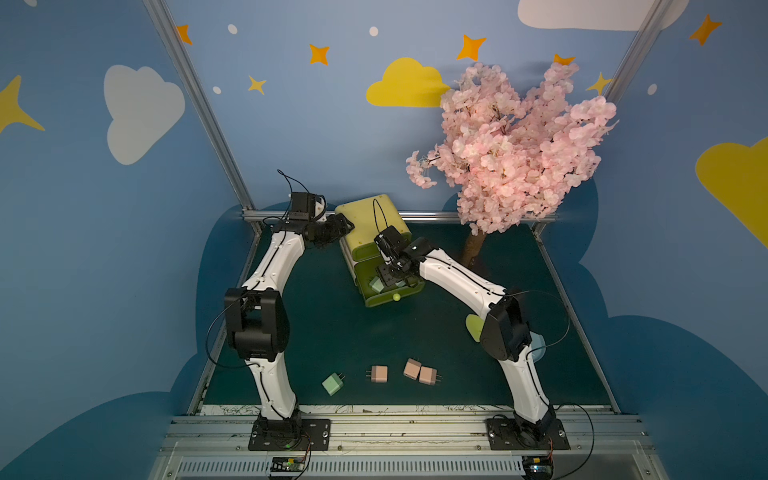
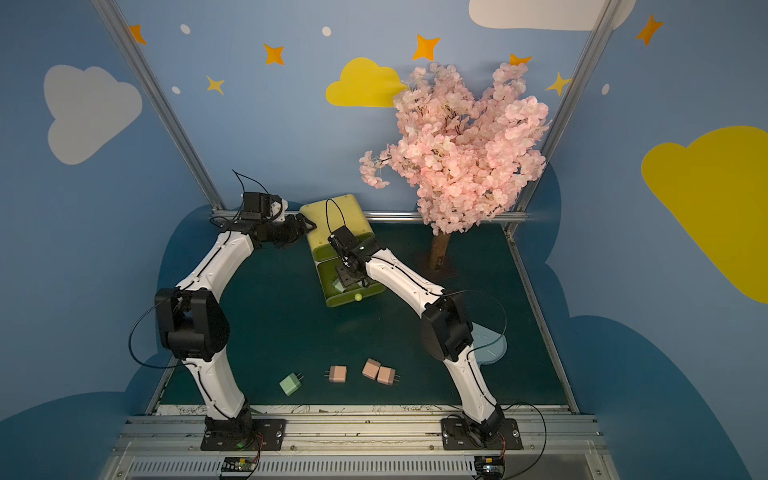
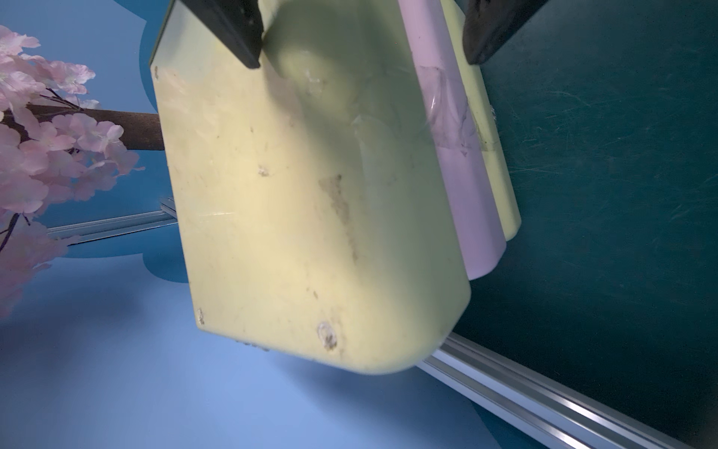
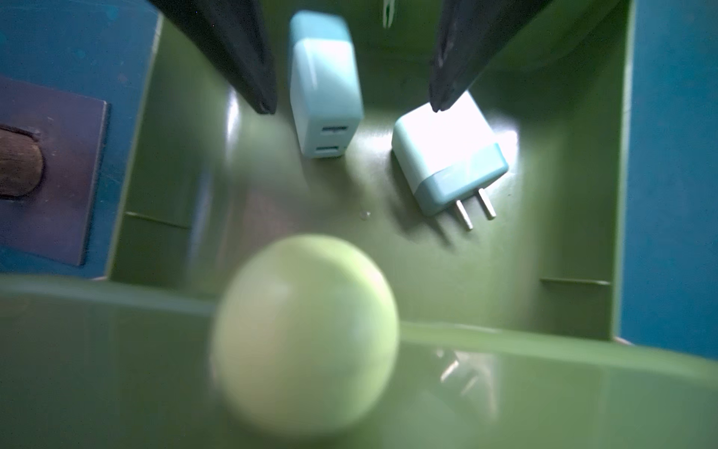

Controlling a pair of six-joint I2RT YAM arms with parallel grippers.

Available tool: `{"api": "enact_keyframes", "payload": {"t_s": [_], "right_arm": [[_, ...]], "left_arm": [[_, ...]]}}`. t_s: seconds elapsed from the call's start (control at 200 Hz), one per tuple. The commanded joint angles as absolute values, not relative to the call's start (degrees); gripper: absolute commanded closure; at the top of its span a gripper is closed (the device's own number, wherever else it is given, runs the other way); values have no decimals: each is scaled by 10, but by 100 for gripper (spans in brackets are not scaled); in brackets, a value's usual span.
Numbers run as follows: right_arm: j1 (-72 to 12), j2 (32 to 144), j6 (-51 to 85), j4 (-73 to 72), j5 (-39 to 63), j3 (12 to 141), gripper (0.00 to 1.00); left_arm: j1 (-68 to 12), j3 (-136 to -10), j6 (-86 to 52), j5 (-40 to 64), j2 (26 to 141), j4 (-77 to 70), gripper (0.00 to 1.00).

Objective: Place the plugs into the drawer by color
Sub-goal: Place the plug in the drawer.

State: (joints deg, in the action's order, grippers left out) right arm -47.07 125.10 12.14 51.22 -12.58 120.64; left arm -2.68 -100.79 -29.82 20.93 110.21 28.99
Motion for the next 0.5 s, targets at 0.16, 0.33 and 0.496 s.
{"api": "enact_keyframes", "payload": {"t_s": [0.16,0.33,0.496], "right_arm": [[-520,1117,45,449,-90,1103,34],[-586,1041,1,334,-7,943,36],[-674,1023,-19,271,19,851,41]], "left_arm": [[-25,-1002,-287,194,1096,317,18],[-24,-1002,-288,194,1093,317,18],[-24,-1002,-289,196,1093,316,18]]}}
